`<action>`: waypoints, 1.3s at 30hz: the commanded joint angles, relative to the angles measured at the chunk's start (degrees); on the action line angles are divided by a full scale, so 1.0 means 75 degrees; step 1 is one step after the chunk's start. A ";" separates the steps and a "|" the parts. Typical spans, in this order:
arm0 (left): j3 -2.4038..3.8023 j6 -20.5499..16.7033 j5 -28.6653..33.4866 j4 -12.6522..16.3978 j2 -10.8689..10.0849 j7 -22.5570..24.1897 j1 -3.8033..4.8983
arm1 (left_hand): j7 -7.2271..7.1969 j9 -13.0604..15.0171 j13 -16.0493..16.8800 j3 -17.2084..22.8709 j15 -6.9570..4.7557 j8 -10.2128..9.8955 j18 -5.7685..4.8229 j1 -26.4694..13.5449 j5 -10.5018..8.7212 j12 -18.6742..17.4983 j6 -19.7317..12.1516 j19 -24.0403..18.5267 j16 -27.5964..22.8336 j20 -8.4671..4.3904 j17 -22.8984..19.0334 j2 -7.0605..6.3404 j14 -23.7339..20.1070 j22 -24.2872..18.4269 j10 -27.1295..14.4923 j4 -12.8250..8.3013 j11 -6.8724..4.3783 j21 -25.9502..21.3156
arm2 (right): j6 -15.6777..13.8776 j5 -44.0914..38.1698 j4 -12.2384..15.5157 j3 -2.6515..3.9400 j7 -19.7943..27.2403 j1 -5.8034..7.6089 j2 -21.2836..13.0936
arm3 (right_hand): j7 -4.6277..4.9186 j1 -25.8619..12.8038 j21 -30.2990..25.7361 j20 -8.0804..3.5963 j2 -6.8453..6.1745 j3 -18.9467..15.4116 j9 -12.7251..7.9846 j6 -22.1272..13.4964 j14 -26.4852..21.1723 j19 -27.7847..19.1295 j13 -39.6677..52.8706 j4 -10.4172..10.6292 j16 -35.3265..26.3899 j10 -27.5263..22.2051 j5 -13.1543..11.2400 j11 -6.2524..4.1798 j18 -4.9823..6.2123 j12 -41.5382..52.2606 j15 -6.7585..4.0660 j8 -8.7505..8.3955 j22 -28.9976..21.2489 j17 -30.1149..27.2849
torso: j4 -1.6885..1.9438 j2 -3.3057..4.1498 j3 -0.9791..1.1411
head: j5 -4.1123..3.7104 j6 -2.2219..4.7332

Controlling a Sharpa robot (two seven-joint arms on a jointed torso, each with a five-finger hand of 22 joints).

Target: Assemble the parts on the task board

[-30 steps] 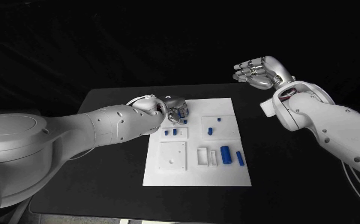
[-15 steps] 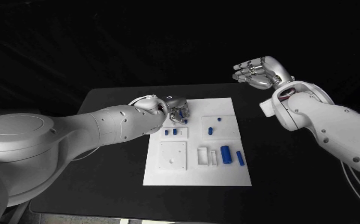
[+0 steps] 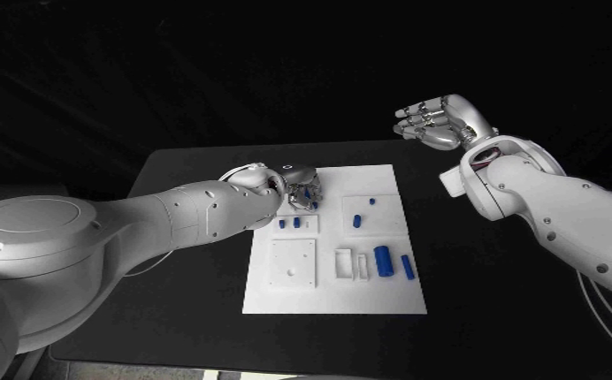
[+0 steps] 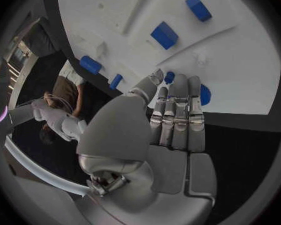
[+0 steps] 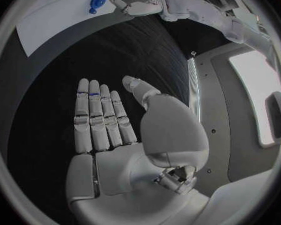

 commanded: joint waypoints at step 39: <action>-0.0003 -0.0088 0.0298 -0.0260 0.0136 0.0328 -0.0232 | 0.0027 -0.0019 0.0001 -0.0103 -0.0048 -0.0031 0.0141 -0.0285 -0.0087 -0.0016 -0.0153 0.0081 0.0271 -0.0023 -0.0096 -0.0044 0.0202 0.0001 0.0233 0.0260 -0.0018 0.0311 | 0.0054 -0.0165 -0.0005 0.0002 -0.0124 -0.0003 0.0006 | -0.0025 0.0002 0.0023 -0.0002 -0.0077 0.0035 -0.0009 -0.0021 0.0023 0.0022 -0.0011 0.0027 -0.0035 -0.0041 0.0078 0.0002 0.0014 -0.0045 0.0030 0.0005 -0.0009 -0.0007 | 0.0004 -0.0013 -0.0001 | -0.0043 -0.0057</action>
